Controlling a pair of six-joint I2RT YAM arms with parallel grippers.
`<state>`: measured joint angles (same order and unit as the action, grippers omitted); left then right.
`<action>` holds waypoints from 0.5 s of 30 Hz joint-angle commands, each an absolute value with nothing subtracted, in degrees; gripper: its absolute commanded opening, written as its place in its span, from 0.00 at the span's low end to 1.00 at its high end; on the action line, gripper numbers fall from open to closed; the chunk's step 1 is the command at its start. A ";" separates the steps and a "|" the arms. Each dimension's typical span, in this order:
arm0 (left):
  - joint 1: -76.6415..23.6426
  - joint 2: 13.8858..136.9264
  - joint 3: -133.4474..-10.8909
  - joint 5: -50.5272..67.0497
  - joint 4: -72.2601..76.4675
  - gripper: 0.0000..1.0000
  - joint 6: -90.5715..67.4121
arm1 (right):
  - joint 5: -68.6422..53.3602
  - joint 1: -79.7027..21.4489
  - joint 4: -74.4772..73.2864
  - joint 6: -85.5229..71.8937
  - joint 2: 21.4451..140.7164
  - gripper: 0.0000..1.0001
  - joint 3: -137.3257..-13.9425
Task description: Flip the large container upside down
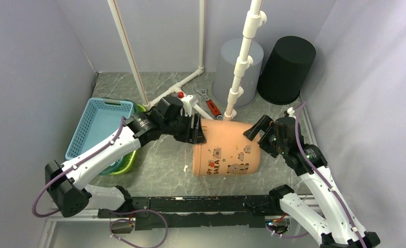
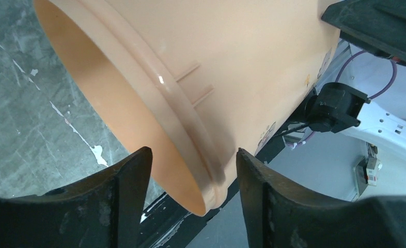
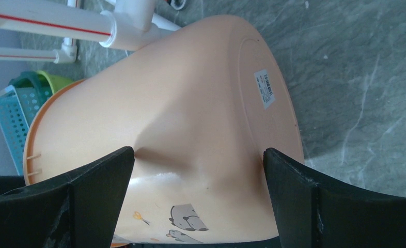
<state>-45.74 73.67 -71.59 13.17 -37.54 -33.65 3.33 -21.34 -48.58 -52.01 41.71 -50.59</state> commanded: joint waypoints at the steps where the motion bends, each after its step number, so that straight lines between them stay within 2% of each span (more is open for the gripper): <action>1: -46.86 74.30 -71.78 11.98 -35.92 0.61 -33.93 | -1.36 -21.16 -44.15 -51.39 41.33 0.99 -51.07; 8: -46.93 71.43 -69.23 7.53 -36.27 0.32 -34.92 | -7.58 -21.11 -39.17 -53.36 39.06 0.93 -50.49; 15: -46.89 68.76 -66.14 12.31 -31.91 0.28 -36.96 | -20.33 -21.15 -25.35 -59.34 35.04 0.81 -47.06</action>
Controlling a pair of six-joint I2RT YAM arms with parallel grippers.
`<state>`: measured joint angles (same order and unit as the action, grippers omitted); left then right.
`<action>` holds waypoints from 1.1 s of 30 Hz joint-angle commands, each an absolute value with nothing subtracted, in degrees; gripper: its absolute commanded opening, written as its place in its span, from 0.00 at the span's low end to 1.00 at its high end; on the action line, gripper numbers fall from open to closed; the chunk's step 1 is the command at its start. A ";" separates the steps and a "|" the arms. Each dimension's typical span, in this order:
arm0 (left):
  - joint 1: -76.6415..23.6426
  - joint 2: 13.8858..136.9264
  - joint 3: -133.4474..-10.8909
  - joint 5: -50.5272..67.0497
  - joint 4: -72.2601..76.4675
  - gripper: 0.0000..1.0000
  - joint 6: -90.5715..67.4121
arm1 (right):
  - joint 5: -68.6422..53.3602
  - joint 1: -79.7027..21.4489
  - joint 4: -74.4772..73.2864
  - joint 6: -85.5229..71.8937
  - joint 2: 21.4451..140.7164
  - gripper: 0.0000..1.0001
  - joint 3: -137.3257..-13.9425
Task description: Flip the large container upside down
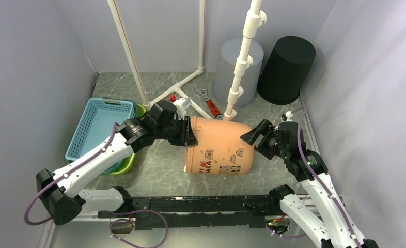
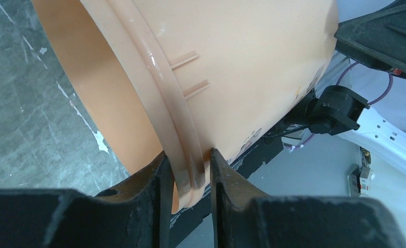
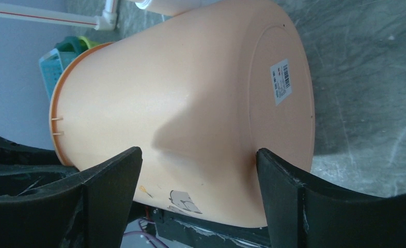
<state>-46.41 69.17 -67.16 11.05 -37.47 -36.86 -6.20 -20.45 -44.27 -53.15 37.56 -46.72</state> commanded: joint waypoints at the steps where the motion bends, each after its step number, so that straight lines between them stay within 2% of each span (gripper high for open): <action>1: -46.93 68.35 -66.02 13.18 -31.44 0.28 -37.29 | -21.00 -21.14 -25.06 -59.29 34.45 0.81 -47.75; 12: -46.63 63.39 -60.11 21.56 -21.51 0.26 -42.74 | -30.27 -21.21 -24.73 -57.62 34.63 0.78 -58.03; 20: -44.98 60.55 -52.42 20.56 -17.02 0.26 -47.65 | -32.23 -22.30 -26.22 -55.45 39.13 0.77 -63.24; 23: -43.96 58.34 -48.81 17.67 -16.78 0.26 -49.06 | -27.41 -26.46 -29.56 -53.18 41.85 0.76 -65.29; 26: -42.50 57.55 -45.76 17.05 -15.40 0.27 -50.21 | -17.52 -37.07 -33.16 -51.17 46.10 0.76 -66.98; 28: -41.83 57.96 -45.49 16.79 -15.78 0.27 -50.25 | -8.49 -42.85 -36.72 -50.62 50.88 0.76 -68.80; 33: -41.25 58.24 -45.72 15.60 -19.34 0.28 -49.63 | 2.19 -52.01 -40.56 -49.62 59.93 0.76 -74.81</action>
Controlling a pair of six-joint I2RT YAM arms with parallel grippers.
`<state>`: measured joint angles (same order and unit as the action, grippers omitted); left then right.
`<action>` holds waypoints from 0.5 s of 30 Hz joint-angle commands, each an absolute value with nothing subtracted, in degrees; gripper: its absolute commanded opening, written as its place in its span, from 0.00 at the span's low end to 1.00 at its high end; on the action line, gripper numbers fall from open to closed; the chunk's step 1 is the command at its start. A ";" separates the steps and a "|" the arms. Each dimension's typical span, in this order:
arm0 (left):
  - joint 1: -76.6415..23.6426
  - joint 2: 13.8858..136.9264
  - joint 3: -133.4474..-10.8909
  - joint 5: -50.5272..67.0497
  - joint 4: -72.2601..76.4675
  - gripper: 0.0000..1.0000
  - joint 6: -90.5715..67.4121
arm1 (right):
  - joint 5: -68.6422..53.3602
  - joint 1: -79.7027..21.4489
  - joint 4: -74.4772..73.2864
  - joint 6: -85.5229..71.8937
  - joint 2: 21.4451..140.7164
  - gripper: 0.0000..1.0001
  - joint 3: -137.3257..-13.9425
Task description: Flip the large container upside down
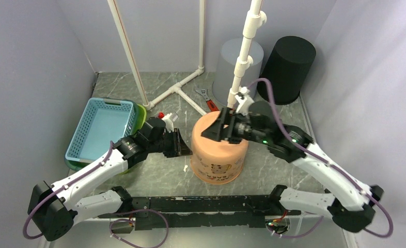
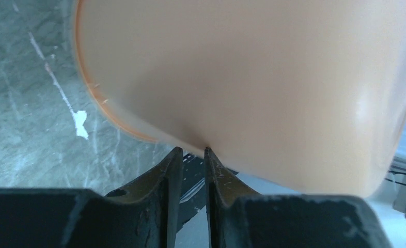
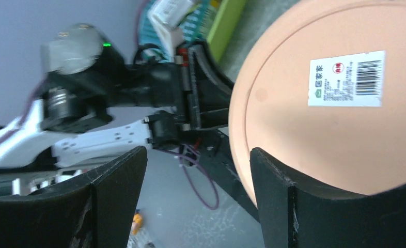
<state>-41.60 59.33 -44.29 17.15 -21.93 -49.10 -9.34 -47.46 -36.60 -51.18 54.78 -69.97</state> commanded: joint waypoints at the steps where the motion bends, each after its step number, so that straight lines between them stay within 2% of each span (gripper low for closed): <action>1: -41.30 57.77 -45.50 15.10 -20.14 0.28 -49.57 | 3.76 -53.00 -41.58 -49.27 61.38 0.76 -75.88; 6: -41.22 55.63 -45.62 11.59 -25.01 0.29 -48.73 | 9.49 -55.22 -46.50 -48.37 67.98 0.76 -80.48; 8: -41.22 55.38 -46.79 8.62 -28.98 0.33 -48.23 | 10.93 -57.01 -47.48 -46.95 70.23 0.77 -82.69; 11: -41.16 55.68 -49.74 1.14 -37.10 0.44 -47.81 | 16.83 -60.52 -51.48 -44.99 74.13 0.80 -88.49; 14: -41.22 55.80 -52.66 -7.84 -44.43 0.67 -47.72 | 24.36 -63.98 -57.80 -43.11 78.98 0.83 -96.35; 15: -41.22 55.88 -53.68 -10.76 -47.61 0.71 -48.01 | 27.32 -64.94 -60.15 -42.74 80.40 0.84 -99.63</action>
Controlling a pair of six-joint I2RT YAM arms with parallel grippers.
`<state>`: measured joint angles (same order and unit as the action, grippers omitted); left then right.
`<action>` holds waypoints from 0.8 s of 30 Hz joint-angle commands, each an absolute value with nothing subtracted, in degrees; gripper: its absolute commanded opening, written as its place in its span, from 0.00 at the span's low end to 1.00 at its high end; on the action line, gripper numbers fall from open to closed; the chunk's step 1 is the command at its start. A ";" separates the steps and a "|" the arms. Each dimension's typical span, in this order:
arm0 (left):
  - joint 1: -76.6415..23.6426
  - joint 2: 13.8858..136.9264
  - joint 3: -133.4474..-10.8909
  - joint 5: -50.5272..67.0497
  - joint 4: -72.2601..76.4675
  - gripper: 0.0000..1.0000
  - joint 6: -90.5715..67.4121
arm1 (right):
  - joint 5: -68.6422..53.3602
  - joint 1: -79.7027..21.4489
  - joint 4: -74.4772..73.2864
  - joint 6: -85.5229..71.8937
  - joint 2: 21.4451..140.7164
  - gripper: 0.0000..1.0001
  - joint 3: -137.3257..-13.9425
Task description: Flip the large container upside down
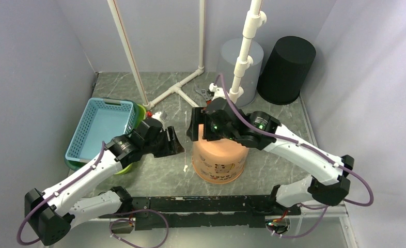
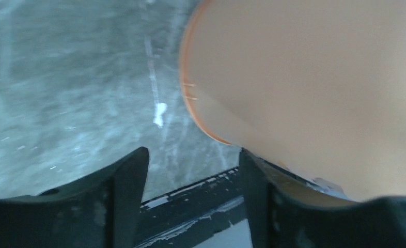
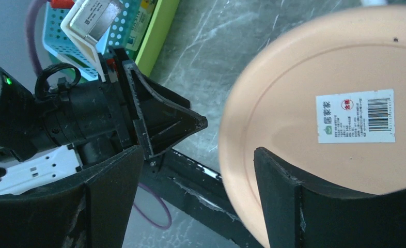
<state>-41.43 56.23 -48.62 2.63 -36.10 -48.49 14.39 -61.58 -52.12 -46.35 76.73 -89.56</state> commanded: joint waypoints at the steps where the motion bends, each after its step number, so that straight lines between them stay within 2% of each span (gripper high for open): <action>1: -41.14 56.04 -54.57 -13.08 -49.72 0.74 -48.37 | 30.42 -66.06 -63.09 -42.43 81.69 0.86 -101.65; 7: -41.04 56.77 -58.43 -21.45 -58.42 0.81 -52.48 | 43.11 -71.07 -75.53 -45.35 88.36 0.92 -108.10; 16: -41.00 52.23 -59.06 -30.44 -65.98 0.90 -63.54 | 49.70 -74.86 -82.96 -47.67 96.76 0.97 -111.98; 24: -41.04 47.73 -58.50 -32.05 -66.35 0.94 -64.09 | 53.98 -75.61 -85.87 -49.36 102.25 0.99 -112.20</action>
<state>-41.19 49.30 -56.60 -28.86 -65.17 -62.24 49.08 -75.31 -83.13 -47.62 102.08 -111.53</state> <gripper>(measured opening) 0.936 0.992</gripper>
